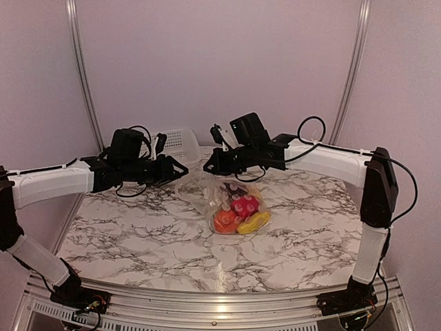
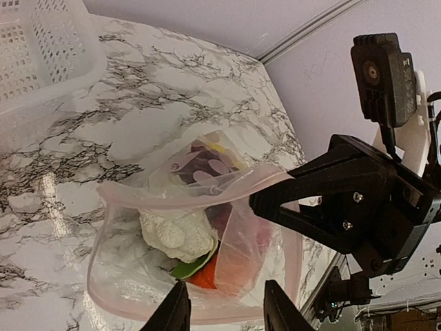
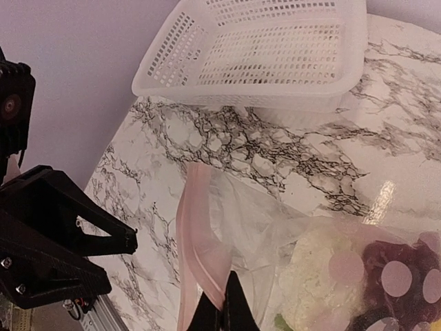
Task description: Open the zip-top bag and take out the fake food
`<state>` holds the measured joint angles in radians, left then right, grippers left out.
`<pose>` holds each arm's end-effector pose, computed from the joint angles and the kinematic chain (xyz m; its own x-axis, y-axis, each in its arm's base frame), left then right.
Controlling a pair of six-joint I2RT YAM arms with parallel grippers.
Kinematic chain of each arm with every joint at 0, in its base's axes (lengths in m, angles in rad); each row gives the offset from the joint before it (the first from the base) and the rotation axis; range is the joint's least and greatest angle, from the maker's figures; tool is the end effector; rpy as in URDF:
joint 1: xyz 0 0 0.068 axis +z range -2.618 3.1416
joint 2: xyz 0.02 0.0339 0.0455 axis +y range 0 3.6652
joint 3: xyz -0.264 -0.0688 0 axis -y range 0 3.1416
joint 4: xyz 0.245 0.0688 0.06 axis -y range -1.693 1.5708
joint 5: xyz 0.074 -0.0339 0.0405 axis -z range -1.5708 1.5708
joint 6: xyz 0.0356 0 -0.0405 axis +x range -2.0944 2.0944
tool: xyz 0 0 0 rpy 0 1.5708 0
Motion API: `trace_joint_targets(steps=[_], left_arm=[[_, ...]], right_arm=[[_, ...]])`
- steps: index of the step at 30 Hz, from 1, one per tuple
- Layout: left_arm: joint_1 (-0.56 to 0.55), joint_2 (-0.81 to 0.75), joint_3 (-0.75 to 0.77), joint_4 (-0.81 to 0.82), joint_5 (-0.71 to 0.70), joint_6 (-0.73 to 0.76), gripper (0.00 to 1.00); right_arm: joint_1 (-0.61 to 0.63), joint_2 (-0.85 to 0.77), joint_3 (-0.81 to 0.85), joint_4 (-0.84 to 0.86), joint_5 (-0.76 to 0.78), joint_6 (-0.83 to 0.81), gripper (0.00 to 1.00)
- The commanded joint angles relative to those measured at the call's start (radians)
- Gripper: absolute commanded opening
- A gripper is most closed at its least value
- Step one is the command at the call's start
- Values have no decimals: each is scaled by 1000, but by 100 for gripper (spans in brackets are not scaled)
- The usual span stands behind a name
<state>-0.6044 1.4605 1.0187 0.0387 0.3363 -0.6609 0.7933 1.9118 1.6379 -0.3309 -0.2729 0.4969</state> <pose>0.2707 -0.2012 0.2832 -0.7374 -0.1949 -0.6467 0.4225 0.6139 -0.6668 0.3085 0.3270 0.2922 -0.7519 -0.1095 -0.6501 -0.5499 0.6481 0.5269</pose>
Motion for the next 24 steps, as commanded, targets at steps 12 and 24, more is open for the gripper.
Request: trace_joint_targets(steps=[12, 24], left_arm=[[-94, 338, 64, 165, -1, -168, 31], [-117, 478, 90, 264, -20, -219, 85]], right_arm=[[16, 1, 54, 43, 6, 28, 0], [24, 6, 46, 55, -10, 57, 0]])
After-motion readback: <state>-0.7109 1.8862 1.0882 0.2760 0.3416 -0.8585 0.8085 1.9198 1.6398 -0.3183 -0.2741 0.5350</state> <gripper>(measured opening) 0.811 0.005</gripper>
